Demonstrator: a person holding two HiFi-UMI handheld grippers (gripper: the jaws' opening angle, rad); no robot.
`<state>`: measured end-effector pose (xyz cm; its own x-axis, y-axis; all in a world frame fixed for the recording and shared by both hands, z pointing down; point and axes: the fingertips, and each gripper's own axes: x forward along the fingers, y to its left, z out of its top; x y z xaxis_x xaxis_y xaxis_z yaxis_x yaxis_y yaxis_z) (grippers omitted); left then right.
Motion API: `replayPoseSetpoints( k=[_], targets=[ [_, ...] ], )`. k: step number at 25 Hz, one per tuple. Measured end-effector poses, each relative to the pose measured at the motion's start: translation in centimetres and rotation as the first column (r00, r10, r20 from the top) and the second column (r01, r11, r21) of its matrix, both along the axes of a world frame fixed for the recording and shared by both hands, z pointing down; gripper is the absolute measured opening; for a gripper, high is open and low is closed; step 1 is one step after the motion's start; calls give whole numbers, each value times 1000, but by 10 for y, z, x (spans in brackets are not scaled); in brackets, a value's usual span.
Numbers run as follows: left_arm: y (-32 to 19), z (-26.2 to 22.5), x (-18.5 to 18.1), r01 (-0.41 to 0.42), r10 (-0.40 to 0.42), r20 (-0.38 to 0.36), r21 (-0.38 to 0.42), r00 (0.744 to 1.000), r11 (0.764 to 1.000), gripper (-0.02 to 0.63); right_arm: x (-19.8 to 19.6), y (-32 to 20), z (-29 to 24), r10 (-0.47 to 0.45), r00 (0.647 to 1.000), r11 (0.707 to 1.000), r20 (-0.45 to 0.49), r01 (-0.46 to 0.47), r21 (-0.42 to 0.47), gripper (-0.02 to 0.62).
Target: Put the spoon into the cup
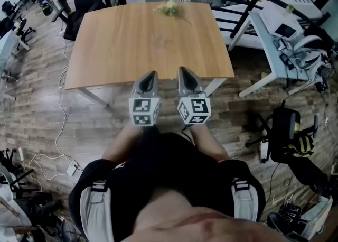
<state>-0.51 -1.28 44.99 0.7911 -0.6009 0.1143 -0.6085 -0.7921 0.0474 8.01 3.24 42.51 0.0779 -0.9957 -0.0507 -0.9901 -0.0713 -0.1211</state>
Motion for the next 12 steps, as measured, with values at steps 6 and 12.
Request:
replayPoseSetpoints(
  k=[6,12],
  targets=[
    [-58,-6,23,-10,10,-3,-9,1000,1000,12,22,-58,-7,6,1000,1000,5,-6,-1,5],
    [-118,-6,33,-16,16,3,-26,1000,1000,12,31,-118,-12,1,1000,1000,12,-1,-8,5]
  ],
)
